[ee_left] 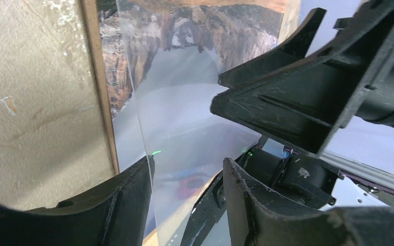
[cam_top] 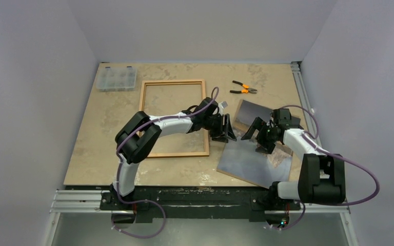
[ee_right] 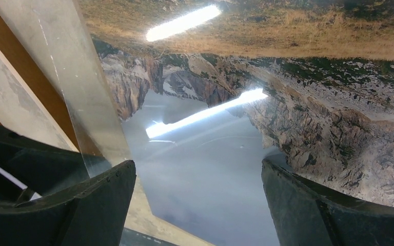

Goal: Put the photo into the frame
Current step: Pick up the photo frame item at the center of the board.

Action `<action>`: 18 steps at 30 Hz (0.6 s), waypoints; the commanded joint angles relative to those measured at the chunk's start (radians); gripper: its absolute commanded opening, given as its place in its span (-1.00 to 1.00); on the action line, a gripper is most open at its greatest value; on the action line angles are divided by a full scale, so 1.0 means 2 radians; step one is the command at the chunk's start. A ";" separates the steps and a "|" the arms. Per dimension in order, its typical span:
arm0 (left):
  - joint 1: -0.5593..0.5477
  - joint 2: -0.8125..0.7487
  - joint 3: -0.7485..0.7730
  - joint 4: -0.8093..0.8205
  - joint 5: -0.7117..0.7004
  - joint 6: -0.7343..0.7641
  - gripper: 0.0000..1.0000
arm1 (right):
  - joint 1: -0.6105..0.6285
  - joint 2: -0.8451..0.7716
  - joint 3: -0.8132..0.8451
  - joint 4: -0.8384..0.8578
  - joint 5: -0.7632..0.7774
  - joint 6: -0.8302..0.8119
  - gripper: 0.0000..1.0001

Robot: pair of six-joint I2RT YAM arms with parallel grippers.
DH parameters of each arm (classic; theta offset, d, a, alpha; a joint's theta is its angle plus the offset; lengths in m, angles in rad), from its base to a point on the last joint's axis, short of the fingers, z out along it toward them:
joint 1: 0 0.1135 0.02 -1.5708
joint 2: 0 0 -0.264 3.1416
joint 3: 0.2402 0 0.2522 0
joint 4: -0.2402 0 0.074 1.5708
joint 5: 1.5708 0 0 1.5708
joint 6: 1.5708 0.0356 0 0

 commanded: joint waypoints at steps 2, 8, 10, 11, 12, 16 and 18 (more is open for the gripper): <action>-0.007 0.017 0.011 0.042 0.026 -0.002 -0.12 | 0.009 0.036 -0.027 -0.004 -0.007 -0.016 0.84; -0.007 0.008 0.017 -0.009 0.000 0.023 -0.66 | 0.009 0.012 -0.011 -0.023 -0.026 -0.030 0.85; -0.007 0.002 0.018 -0.027 -0.011 0.035 -0.87 | 0.009 -0.003 -0.004 -0.027 -0.045 -0.037 0.85; -0.006 -0.003 0.019 -0.035 -0.015 0.041 -0.98 | 0.009 -0.014 -0.002 -0.031 -0.052 -0.040 0.85; -0.006 -0.009 0.019 -0.043 -0.020 0.045 -1.00 | 0.009 -0.026 0.001 -0.035 -0.056 -0.042 0.86; -0.006 -0.044 0.010 -0.063 -0.046 0.057 -1.00 | 0.008 -0.072 0.020 -0.061 -0.064 -0.050 0.89; -0.004 -0.069 -0.003 -0.066 -0.059 0.058 -1.00 | 0.009 -0.090 0.032 -0.075 -0.066 -0.055 0.91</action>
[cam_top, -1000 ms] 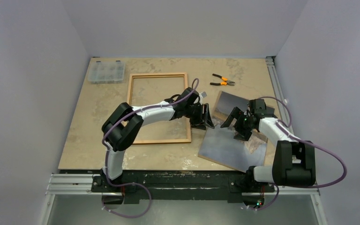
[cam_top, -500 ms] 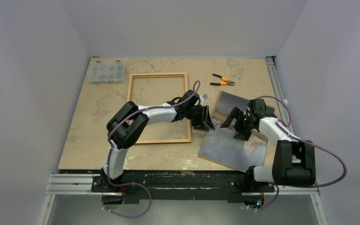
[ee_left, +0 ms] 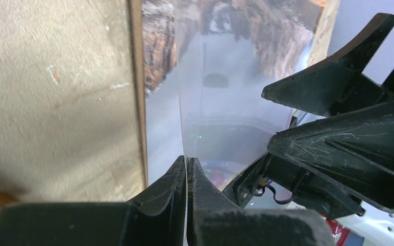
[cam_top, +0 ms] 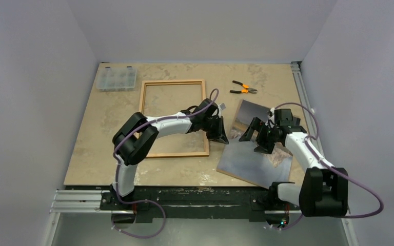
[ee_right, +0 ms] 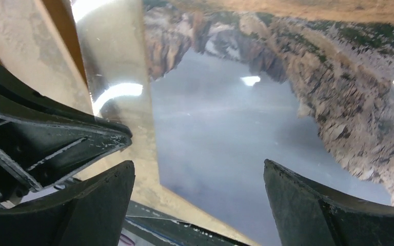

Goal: Put the photo into the frame
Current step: Pick up the photo frame item at the center of the board.

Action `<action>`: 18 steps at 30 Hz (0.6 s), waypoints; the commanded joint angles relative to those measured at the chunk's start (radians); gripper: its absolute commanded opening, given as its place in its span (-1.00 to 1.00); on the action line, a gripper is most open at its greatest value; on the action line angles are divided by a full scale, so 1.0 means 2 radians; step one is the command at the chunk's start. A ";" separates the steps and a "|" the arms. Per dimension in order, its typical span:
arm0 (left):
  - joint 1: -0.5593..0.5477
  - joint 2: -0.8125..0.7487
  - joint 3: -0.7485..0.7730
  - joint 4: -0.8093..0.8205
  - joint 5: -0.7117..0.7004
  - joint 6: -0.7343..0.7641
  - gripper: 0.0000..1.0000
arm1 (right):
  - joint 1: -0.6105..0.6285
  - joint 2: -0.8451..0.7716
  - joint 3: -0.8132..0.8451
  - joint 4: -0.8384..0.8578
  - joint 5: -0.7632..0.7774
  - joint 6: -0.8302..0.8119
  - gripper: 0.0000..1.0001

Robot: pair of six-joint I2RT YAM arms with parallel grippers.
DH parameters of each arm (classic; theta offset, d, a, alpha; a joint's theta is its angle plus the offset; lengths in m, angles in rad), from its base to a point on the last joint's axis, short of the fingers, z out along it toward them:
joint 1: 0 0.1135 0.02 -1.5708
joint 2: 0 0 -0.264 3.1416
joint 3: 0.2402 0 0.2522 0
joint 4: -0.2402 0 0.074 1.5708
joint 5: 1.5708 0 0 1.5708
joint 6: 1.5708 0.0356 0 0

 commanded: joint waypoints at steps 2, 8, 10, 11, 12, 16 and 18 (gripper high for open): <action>0.003 -0.105 -0.024 -0.017 -0.046 0.023 -1.00 | 0.002 -0.051 0.036 -0.047 -0.026 -0.025 0.92; 0.043 -0.214 -0.119 -0.012 -0.082 0.008 -1.00 | 0.002 -0.080 0.053 -0.061 -0.033 -0.045 0.96; 0.057 -0.252 -0.161 -0.009 -0.095 0.005 -1.00 | 0.002 -0.083 0.053 -0.061 -0.035 -0.047 0.96; 0.062 -0.272 -0.176 -0.013 -0.105 0.005 -1.00 | 0.002 -0.084 0.053 -0.060 -0.036 -0.048 0.96; 0.066 -0.290 -0.191 -0.018 -0.116 0.005 -1.00 | 0.002 -0.083 0.052 -0.058 -0.040 -0.048 0.96; 0.083 -0.354 -0.243 -0.027 -0.146 0.000 -1.00 | 0.002 -0.076 0.042 -0.046 -0.045 -0.047 0.95; 0.091 -0.372 -0.257 -0.039 -0.153 0.001 -1.00 | 0.002 -0.071 0.036 -0.039 -0.048 -0.047 0.95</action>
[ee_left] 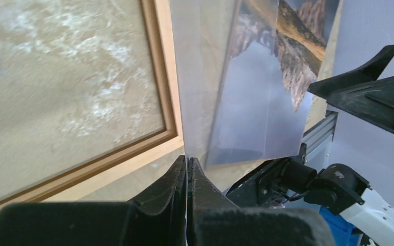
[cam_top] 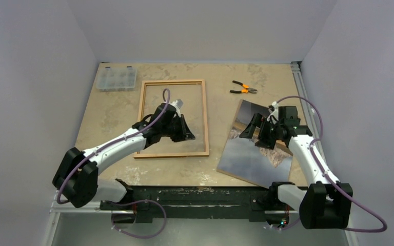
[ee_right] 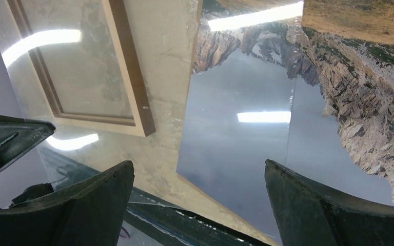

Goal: Put the photo into the frame
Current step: Pick up the photo frame item at the center of the board, then place the photo frame item at the center of the board.

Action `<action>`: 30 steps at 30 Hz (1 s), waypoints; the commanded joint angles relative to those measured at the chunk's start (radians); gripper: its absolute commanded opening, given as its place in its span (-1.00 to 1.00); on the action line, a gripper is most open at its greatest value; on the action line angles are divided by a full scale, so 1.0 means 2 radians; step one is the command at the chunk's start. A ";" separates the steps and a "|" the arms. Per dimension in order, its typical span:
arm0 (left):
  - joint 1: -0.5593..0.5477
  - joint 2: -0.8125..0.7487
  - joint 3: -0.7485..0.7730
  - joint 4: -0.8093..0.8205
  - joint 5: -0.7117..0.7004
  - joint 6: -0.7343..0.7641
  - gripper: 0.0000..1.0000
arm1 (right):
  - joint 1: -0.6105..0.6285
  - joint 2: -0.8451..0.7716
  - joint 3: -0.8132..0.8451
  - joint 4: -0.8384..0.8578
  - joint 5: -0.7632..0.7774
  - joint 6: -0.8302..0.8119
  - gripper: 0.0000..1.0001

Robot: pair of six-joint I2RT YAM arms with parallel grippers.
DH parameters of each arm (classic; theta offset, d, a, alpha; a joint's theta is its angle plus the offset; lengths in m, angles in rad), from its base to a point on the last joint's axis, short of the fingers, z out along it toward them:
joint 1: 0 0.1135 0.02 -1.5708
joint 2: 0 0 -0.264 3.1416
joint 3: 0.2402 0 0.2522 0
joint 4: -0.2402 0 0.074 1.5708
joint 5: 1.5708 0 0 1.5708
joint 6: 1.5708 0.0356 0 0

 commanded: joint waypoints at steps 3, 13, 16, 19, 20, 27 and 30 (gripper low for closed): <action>0.017 -0.064 -0.040 -0.036 -0.058 -0.001 -1.00 | 0.001 0.013 -0.008 0.018 -0.024 -0.011 0.95; 0.032 -0.102 -0.064 -0.110 -0.106 0.026 -0.92 | 0.001 0.031 -0.033 0.037 -0.021 -0.015 0.94; 0.032 -0.097 -0.050 -0.142 -0.124 0.038 -0.40 | 0.002 0.036 -0.041 0.045 -0.021 -0.011 0.94; 0.032 -0.097 -0.031 -0.180 -0.158 0.053 0.50 | 0.001 0.040 -0.047 0.052 -0.020 -0.008 0.93; 0.032 -0.097 -0.024 -0.193 -0.171 0.056 0.74 | 0.002 0.041 -0.049 0.055 -0.020 -0.006 0.93; 0.032 -0.102 -0.018 -0.212 -0.181 0.055 1.00 | 0.002 0.055 -0.056 0.067 -0.021 -0.004 0.94; 0.032 -0.105 -0.033 -0.191 -0.157 0.049 1.00 | 0.002 0.063 -0.054 0.071 -0.015 -0.005 0.92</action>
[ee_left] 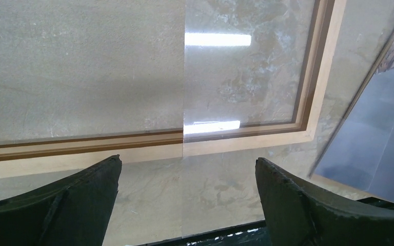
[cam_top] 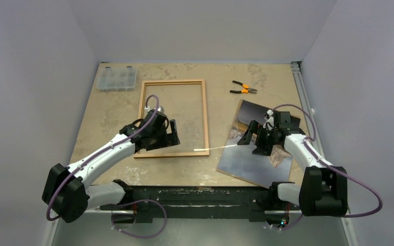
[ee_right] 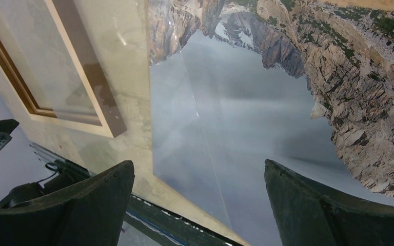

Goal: Put the photo into the frame
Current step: Place the photo frame item at the center of the board.

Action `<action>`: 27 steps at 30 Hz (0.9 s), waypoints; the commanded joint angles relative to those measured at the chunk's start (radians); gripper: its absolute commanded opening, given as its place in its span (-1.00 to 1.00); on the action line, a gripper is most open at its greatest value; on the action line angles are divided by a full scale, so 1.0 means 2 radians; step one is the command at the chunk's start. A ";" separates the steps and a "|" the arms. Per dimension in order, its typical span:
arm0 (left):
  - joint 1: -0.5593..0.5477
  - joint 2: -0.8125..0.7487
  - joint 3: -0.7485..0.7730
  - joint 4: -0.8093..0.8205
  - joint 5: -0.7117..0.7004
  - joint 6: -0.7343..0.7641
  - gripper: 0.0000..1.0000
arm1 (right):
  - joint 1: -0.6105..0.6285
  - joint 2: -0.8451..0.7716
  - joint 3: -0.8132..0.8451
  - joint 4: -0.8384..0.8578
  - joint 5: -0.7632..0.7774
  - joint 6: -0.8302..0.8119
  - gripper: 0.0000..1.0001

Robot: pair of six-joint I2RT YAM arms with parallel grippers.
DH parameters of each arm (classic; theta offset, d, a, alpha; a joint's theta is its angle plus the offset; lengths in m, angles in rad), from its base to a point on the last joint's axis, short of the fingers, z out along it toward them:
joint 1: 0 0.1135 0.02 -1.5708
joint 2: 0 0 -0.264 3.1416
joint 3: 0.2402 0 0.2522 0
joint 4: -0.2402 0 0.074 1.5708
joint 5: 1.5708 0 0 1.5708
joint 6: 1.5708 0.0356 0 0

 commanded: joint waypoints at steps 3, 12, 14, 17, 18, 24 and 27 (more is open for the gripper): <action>0.004 -0.010 -0.018 0.028 0.033 -0.005 1.00 | 0.002 0.025 0.003 0.030 -0.004 0.002 0.86; 0.008 -0.001 -0.024 0.045 0.048 -0.005 0.98 | 0.002 0.114 0.026 0.096 -0.047 0.014 0.67; 0.012 0.002 -0.026 0.054 0.056 -0.006 0.98 | 0.002 0.133 0.032 0.110 -0.060 0.017 0.62; 0.025 0.010 -0.033 0.075 0.078 -0.007 0.98 | 0.002 0.161 0.043 0.126 -0.073 0.018 0.57; 0.031 0.014 -0.035 0.083 0.089 -0.007 0.98 | 0.002 0.170 0.047 0.130 -0.078 0.017 0.54; 0.049 0.042 -0.041 0.112 0.120 -0.007 0.98 | 0.002 0.222 0.061 0.150 -0.096 0.005 0.42; 0.056 0.050 -0.039 0.111 0.125 -0.002 0.98 | 0.002 0.243 0.062 0.172 -0.107 0.004 0.39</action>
